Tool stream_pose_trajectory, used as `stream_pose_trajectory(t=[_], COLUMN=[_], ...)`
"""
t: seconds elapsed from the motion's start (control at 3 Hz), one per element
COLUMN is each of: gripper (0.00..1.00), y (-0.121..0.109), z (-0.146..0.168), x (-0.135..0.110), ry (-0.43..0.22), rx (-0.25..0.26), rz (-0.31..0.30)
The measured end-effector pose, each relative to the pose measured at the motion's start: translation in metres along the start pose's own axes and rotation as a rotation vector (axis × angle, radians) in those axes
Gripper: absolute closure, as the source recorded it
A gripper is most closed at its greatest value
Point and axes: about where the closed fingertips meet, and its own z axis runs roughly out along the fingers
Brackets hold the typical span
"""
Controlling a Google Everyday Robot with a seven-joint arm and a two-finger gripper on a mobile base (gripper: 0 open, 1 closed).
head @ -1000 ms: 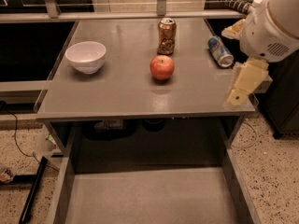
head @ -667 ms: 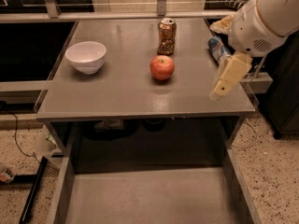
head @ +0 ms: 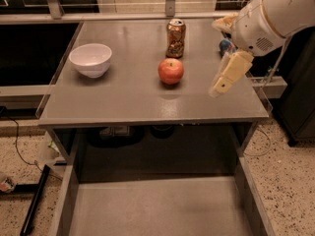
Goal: Place apple into top drawer
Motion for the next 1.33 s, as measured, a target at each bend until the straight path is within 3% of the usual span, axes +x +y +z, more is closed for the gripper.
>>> stream_pose_trajectory(t=[0.33,1.0,1.33], gripper=[0.0,0.0,0.0], y=[-0.016,-0.05,-0.057], z=[0.034,0.114,0.133], x=[-0.002,0.022,0.025], ry=[-0.035,-0.054,-0.067], rx=[-0.02,-0.048,-0.067], rz=[-0.003,0.124,0.165])
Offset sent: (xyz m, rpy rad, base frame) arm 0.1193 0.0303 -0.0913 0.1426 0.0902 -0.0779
